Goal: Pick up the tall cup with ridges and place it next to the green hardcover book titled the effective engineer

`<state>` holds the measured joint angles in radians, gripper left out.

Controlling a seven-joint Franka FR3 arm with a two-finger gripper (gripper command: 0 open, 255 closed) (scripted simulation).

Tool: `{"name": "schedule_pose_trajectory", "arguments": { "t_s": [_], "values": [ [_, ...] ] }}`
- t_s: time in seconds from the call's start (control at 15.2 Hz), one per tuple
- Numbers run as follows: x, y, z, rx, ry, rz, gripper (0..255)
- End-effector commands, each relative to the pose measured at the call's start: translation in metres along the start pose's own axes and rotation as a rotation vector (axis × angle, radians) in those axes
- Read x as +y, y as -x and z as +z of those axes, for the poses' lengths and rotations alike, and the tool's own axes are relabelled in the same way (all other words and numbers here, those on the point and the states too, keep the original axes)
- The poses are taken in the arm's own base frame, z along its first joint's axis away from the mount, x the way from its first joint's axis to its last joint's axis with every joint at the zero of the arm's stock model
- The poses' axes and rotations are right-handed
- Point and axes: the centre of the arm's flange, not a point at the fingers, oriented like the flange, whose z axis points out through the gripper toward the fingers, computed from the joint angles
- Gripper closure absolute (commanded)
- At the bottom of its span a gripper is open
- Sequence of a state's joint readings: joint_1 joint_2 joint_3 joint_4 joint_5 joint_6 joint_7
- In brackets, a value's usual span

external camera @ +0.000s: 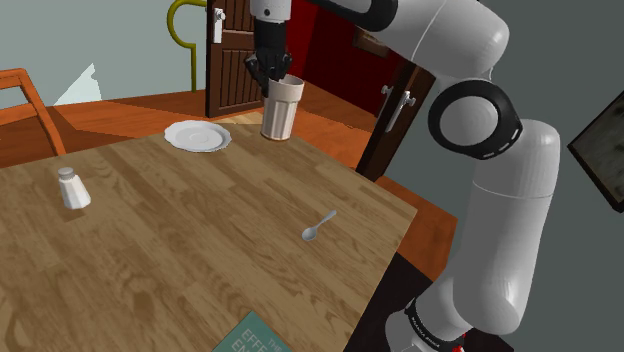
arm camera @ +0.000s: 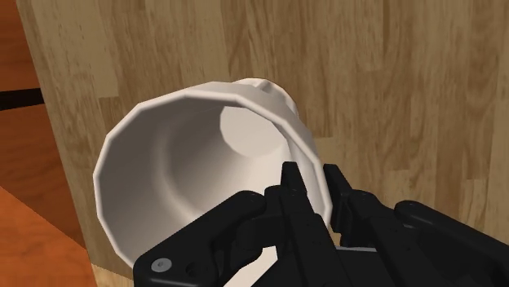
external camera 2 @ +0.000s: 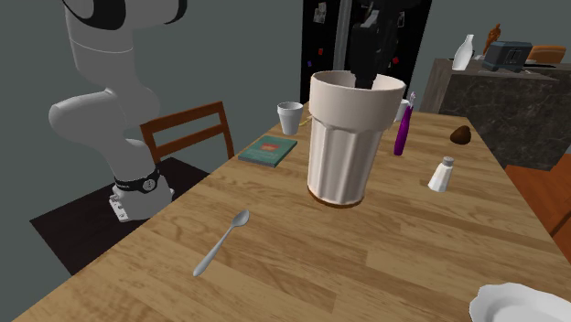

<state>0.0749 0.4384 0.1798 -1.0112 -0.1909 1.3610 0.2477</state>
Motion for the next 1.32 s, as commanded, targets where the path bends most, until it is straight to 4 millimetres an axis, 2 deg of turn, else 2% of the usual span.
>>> {"name": "schedule_pose_trajectory", "arguments": {
  "t_s": [0.0, 0.2, 1.25],
  "values": [
    [0.003, 0.002, -0.011, 0.000, 0.000, 0.000, 255],
    [0.005, 0.003, -0.023, 0.000, 0.000, 0.000, 255],
    [-0.077, 0.197, -0.024, 0.000, 0.000, 0.000, 255]
  ]
}}
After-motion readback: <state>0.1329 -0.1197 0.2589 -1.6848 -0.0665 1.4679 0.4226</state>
